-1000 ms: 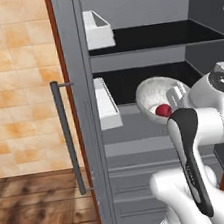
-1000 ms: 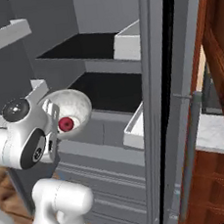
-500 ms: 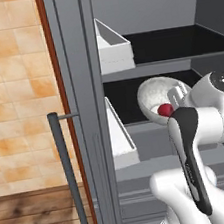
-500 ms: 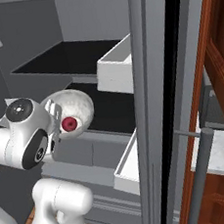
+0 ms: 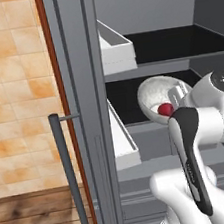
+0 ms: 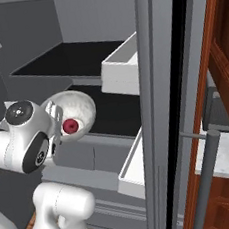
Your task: Move the cup from next to the sink to the open cabinet. Then, move the bowl with the apple to the fridge to clear the area for faucet cleaning.
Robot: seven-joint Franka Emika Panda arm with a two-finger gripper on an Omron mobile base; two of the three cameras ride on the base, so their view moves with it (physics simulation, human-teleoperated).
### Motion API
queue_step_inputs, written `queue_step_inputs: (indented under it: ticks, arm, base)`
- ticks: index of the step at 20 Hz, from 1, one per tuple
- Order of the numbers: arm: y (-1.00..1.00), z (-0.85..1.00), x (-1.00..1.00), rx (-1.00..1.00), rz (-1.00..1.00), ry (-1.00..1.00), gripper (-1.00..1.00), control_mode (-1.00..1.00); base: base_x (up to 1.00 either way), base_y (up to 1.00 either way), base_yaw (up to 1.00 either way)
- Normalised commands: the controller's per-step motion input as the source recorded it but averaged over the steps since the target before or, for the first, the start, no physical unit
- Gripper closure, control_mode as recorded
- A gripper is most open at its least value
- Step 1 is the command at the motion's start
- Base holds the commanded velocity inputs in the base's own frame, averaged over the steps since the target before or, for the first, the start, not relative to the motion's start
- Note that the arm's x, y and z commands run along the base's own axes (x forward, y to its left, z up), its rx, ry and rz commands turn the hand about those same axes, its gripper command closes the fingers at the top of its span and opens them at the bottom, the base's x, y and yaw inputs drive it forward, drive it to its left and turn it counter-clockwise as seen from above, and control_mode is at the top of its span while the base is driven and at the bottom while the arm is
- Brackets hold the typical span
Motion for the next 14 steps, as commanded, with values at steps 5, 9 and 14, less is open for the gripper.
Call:
queue_step_inputs:
  ticks: [5, 9, 14]
  arm:
    - [0.0, 0.87, 0.0, -0.04, 0.0, -0.17, 1.0, -1.0]
    - [0.0, 1.0, 0.0, 0.0, 0.0, -0.11, 1.0, -1.0]
    - [-0.07, 0.93, 0.11, 0.08, 0.0, 0.05, 1.0, -1.0]
  base:
    - [0.0, 0.0, 0.0]
    - [0.0, 0.0, 0.0]
    - [0.0, 0.0, 0.0]
